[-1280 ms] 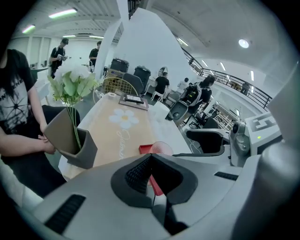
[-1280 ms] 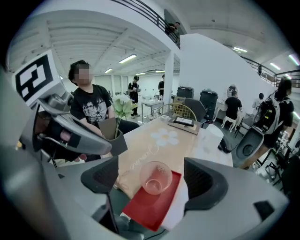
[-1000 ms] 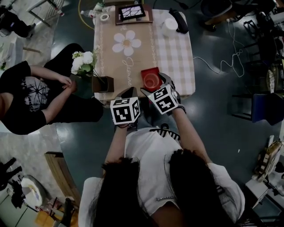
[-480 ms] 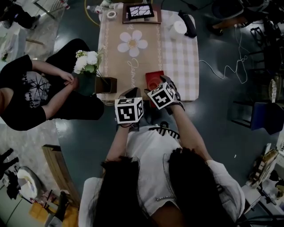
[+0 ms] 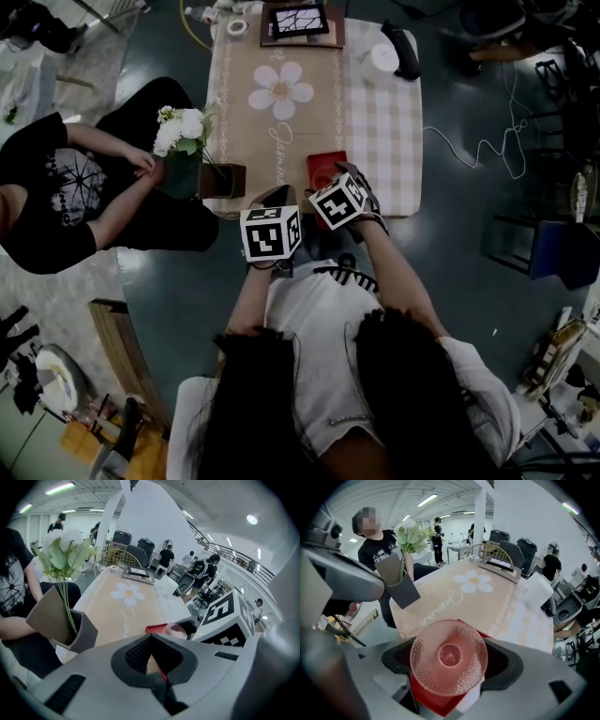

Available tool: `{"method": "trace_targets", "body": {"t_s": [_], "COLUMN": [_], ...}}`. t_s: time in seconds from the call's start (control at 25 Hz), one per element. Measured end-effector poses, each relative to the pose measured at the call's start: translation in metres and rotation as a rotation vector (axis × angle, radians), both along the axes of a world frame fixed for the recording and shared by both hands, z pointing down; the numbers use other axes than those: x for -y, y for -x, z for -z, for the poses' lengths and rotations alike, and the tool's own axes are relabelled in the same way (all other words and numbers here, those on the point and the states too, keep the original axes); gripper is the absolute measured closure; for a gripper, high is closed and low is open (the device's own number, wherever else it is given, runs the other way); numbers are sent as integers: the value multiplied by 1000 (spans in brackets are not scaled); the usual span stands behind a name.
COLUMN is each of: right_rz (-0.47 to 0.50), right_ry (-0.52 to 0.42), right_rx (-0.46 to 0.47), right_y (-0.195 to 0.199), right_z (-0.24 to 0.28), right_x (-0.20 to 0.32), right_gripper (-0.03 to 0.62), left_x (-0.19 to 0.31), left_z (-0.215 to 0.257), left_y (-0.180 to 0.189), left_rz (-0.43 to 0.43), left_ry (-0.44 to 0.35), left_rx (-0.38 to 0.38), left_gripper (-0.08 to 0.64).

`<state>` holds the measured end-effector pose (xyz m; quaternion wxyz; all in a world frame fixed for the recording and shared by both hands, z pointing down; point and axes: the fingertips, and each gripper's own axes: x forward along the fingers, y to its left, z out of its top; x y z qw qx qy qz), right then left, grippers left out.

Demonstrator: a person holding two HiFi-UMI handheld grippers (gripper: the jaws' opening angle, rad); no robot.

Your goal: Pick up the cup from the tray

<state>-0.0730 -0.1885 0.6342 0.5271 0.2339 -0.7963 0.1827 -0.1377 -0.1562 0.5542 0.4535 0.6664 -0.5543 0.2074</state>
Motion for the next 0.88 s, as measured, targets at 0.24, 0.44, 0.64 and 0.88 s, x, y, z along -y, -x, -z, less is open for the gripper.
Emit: {"method": "trace_targets", "body": {"t_s": [0.24, 0.44, 0.64, 0.88], "right_rz": [7, -1, -73, -146], "right_ry": [-13, -24, -22, -30], "right_rx": [30, 33, 28, 6], "right_y": [-2, -22, -53, -99], "right_z": [13, 24, 26, 23], "right_x": [5, 12, 18, 23], "right_gripper": [181, 181, 181, 181], "left_x": [7, 15, 20, 29], "left_z": [1, 2, -1, -1], "left_y": [-7, -22, -41, -74], "left_rz": [-5, -26, -67, -126], "left_ry": [-8, -16, -14, -26], "left_rx": [4, -2, -6, -9], "left_gripper": [558, 558, 558, 558]}}
